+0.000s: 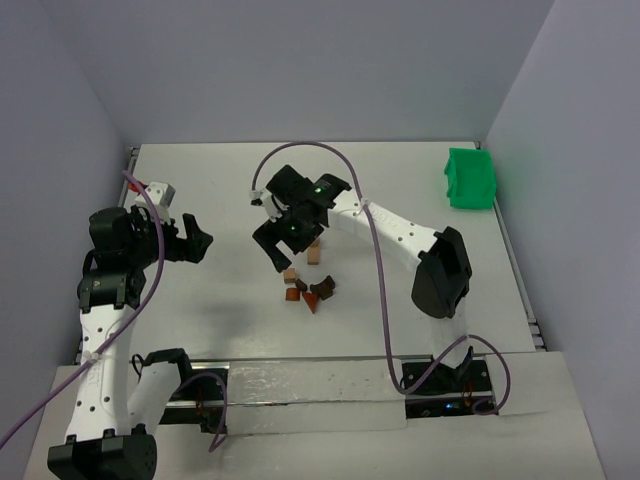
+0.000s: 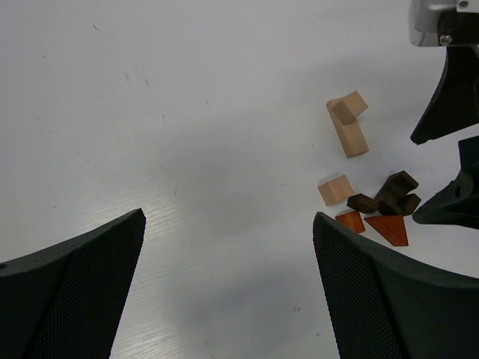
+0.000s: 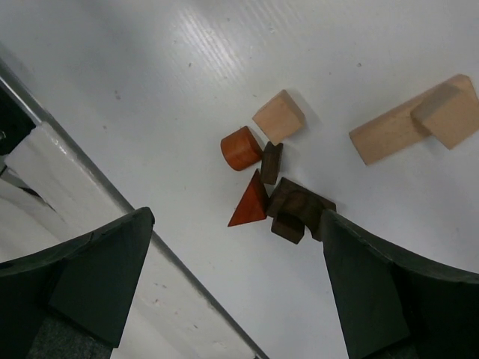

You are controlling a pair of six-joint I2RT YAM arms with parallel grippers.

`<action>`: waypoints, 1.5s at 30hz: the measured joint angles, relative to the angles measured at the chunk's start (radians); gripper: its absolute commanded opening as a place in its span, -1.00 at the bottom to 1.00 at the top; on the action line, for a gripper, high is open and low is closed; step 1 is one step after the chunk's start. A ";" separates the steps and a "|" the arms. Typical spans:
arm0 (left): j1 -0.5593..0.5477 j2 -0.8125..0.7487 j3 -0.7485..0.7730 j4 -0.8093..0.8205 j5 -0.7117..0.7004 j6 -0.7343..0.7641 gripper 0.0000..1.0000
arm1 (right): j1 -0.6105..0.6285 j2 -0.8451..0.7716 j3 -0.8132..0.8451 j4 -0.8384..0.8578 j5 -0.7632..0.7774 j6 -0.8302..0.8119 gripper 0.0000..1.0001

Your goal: Build the wood block tower

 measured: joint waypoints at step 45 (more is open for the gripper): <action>0.034 -0.005 0.000 -0.010 0.068 0.000 0.98 | 0.070 0.356 0.205 -0.146 0.045 -0.474 0.44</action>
